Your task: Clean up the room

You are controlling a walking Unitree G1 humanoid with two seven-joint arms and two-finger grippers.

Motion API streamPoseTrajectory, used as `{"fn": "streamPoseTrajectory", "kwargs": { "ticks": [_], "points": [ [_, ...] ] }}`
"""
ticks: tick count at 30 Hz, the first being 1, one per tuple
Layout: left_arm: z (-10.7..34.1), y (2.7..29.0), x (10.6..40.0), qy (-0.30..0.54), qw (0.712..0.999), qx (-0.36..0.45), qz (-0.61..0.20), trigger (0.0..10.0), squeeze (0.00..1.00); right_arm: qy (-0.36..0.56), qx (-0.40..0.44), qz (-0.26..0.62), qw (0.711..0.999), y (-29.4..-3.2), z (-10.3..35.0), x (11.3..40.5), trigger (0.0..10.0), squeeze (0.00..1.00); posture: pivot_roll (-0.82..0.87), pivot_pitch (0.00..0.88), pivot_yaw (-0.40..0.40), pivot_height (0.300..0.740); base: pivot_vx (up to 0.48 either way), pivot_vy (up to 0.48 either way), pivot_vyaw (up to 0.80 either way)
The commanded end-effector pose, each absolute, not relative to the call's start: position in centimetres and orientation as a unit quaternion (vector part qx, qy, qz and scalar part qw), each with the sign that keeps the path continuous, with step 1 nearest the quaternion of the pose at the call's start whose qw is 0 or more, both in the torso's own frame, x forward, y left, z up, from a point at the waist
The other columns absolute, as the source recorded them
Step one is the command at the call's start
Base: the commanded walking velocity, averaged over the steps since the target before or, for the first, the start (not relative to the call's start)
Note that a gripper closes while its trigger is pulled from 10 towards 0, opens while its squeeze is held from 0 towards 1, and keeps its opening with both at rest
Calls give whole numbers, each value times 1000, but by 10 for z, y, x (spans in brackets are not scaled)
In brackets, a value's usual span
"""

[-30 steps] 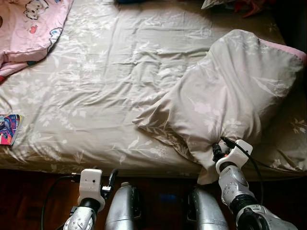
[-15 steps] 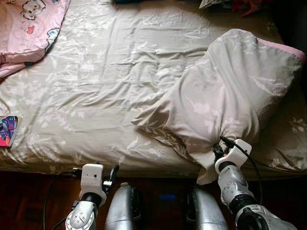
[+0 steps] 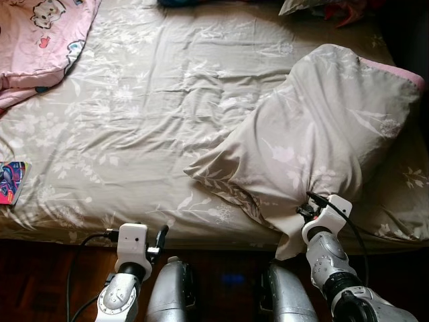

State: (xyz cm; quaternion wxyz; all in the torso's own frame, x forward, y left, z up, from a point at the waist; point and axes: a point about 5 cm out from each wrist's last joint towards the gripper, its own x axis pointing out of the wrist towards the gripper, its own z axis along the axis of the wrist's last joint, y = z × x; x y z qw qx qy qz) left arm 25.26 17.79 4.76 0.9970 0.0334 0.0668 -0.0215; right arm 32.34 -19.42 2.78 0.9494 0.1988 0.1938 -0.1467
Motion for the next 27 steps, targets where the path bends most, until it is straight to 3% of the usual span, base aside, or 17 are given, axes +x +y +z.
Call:
{"fn": "streamPoseTrajectory", "kwargs": {
  "ticks": [1, 5, 9, 11, 15, 17, 18, 20, 24, 25, 26, 27],
  "points": [
    [36, 181, 247, 88, 995, 36, -12, 10000, 0, 239, 188, -178, 936, -202, 9, 307, 0, 0, -38, 274, 75, 646, 0, 0, 0],
    [34, 179, 251, 87, 996, 34, -11, 10000, 0, 209, 150, -251, 933, -244, 22, 306, 0, 0, -69, 258, 70, 646, 0, 0, 0],
    [31, 179, 251, 89, 995, 34, -12, 10000, 0, 160, 109, -346, 918, -307, 44, 293, 0, 0, -98, 245, 68, 646, 0, 0, 0],
    [31, 179, 251, 89, 995, 34, -12, 10000, 0, 152, 100, -358, 916, -315, 48, 291, 0, 0, -98, 245, 68, 646, 0, 0, 0],
    [27, 182, 250, 93, 995, 36, -12, 10000, 0, 87, 10, -461, 883, -393, 96, 263, 0, 0, -135, 229, 70, 646, 0, 0, 0],
    [26, 182, 250, 94, 995, 36, -12, 10000, 0, 79, 3, -473, 878, -400, 102, 260, 0, 0, -138, 228, 71, 646, 0, 0, 0],
    [26, 183, 251, 94, 995, 37, -13, 10000, 0, 68, -9, -504, 861, -419, 116, 250, 0, 0, -143, 229, 72, 646, 0, 0, 0],
    [26, 184, 251, 93, 995, 38, -14, 10000, 0, 63, -16, -526, 848, -433, 125, 242, 0, 0, -144, 233, 74, 646, 0, 0, 0],
    [25, 184, 252, 94, 995, 39, -16, 10000, 0, 71, -34, -542, 837, -446, 136, 235, 0, 0, -145, 244, 79, 646, 0, 0, 0],
    [25, 184, 252, 95, 995, 39, -17, 10000, 0, 77, -37, -542, 836, -446, 136, 235, 4431, 0, -145, 247, 79, 646, 0, 0, 0],
    [25, 184, 252, 96, 995, 39, -18, 10000, 0, 81, -39, -541, 836, -446, 136, 235, 4431, 0, -145, 248, 80, 646, 0, 0, 0],
    [24, 183, 251, 96, 994, 39, -20, 10000, 0, 84, -43, -539, 837, -445, 136, 236, 10000, 0, -143, 251, 81, 646, 0, 0, 0]
  ]
}}
